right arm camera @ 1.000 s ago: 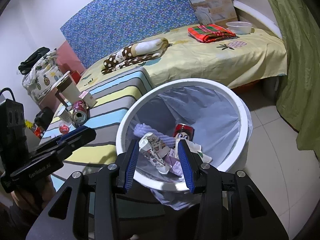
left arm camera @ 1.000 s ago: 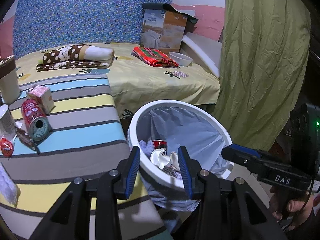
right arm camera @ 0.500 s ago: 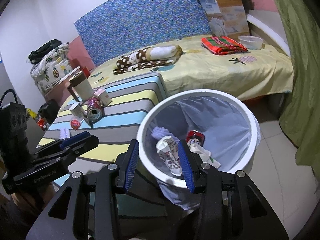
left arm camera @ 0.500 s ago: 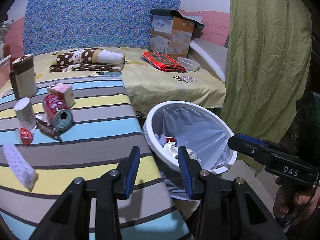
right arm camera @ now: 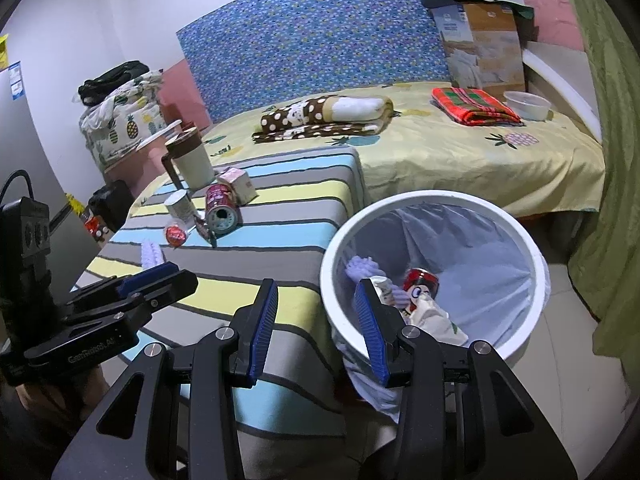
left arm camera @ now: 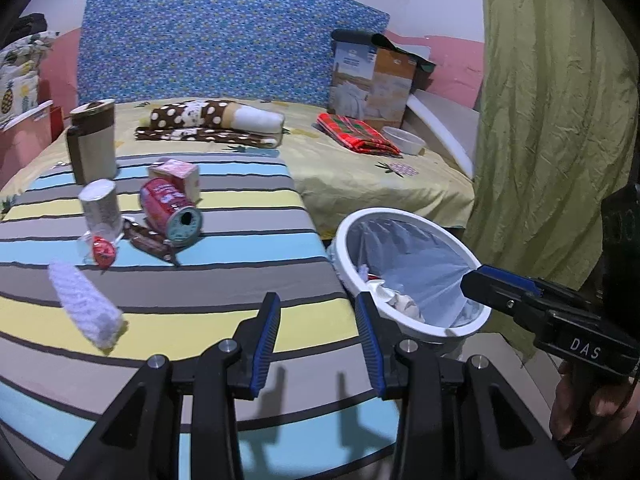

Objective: Collect trash
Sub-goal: 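Withdraw both open grippers from the bin back toward the table, then grasp the white foam net on the table with the left gripper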

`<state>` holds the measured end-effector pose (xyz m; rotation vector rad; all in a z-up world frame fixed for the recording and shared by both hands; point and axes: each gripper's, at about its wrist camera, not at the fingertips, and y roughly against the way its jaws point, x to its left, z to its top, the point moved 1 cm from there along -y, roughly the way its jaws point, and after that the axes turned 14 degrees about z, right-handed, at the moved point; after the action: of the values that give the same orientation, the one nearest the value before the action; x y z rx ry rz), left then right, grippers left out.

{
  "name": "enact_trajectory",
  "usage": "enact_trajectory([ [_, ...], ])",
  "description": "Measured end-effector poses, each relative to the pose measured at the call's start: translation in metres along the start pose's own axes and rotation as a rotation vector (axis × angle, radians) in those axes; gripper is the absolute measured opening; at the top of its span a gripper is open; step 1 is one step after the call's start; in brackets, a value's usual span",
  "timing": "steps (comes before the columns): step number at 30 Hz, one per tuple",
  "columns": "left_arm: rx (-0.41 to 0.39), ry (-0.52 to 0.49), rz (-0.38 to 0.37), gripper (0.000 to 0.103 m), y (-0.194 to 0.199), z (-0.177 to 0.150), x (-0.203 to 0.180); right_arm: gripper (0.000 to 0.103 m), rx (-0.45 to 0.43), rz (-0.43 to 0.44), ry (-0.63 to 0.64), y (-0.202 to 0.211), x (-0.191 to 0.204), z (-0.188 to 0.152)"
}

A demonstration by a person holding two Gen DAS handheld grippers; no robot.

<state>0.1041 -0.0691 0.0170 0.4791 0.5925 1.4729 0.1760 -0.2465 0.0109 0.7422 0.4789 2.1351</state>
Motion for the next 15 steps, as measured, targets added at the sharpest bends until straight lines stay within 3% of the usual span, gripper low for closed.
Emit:
enact_trajectory([
  [15,0.007,0.065,0.165,0.040,0.009,-0.019,0.051,0.043,0.060,0.079,0.070,-0.026,0.030,-0.001],
])
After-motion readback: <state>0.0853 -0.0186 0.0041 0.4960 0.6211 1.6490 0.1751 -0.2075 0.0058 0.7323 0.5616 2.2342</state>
